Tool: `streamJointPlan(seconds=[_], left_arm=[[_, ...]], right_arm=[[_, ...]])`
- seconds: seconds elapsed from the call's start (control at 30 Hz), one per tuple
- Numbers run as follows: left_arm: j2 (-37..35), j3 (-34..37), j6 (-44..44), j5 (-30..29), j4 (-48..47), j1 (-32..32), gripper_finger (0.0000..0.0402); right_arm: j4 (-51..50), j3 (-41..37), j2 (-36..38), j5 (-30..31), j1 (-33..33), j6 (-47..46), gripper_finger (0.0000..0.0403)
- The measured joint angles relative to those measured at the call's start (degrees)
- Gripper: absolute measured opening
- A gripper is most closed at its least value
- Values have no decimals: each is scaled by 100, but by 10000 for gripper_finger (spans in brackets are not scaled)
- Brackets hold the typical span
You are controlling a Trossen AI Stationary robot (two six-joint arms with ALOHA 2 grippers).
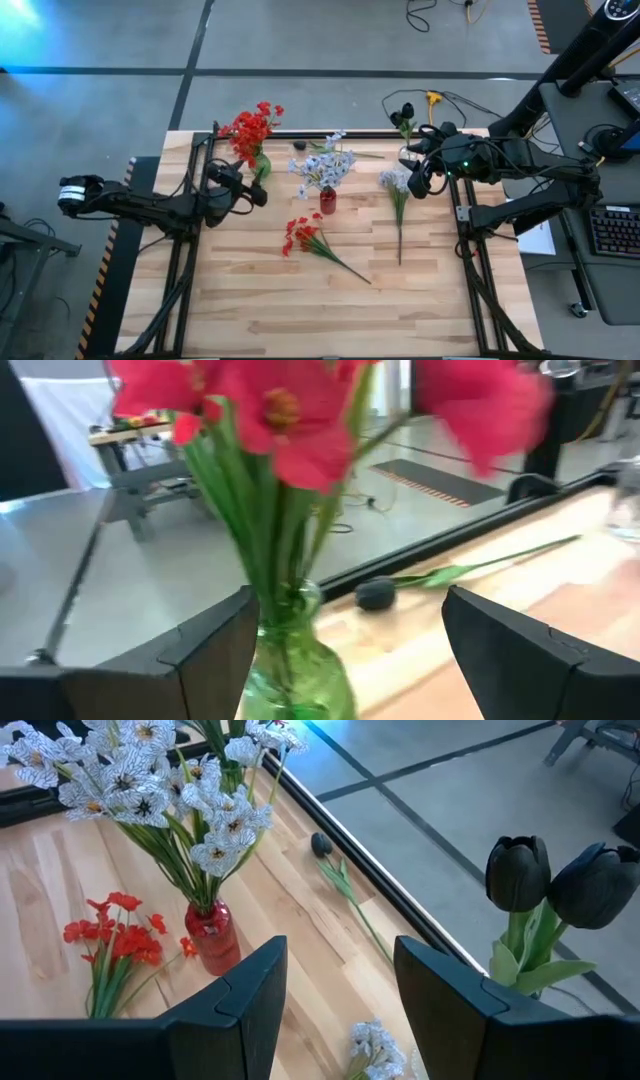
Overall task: Sort flowers into vase by color
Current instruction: Put the black flower into the transparent vase
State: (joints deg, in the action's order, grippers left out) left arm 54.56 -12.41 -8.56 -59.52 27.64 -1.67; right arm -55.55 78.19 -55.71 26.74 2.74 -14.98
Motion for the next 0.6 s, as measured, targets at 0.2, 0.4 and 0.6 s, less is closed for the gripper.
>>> streamJointPlan(seconds=[0.2,0.4,0.6], left_arm=[[-48,-1,-173,5,22,557,294],[-67,-310,68,5,13,1082,294],[-61,-936,755,-66,-341,1339,294]], right_arm=[[70,0,1,-28,-78,-92,178],[202,448,-256,-19,-81,254,178],[-62,1290,-965,10,-72,1081,178]])
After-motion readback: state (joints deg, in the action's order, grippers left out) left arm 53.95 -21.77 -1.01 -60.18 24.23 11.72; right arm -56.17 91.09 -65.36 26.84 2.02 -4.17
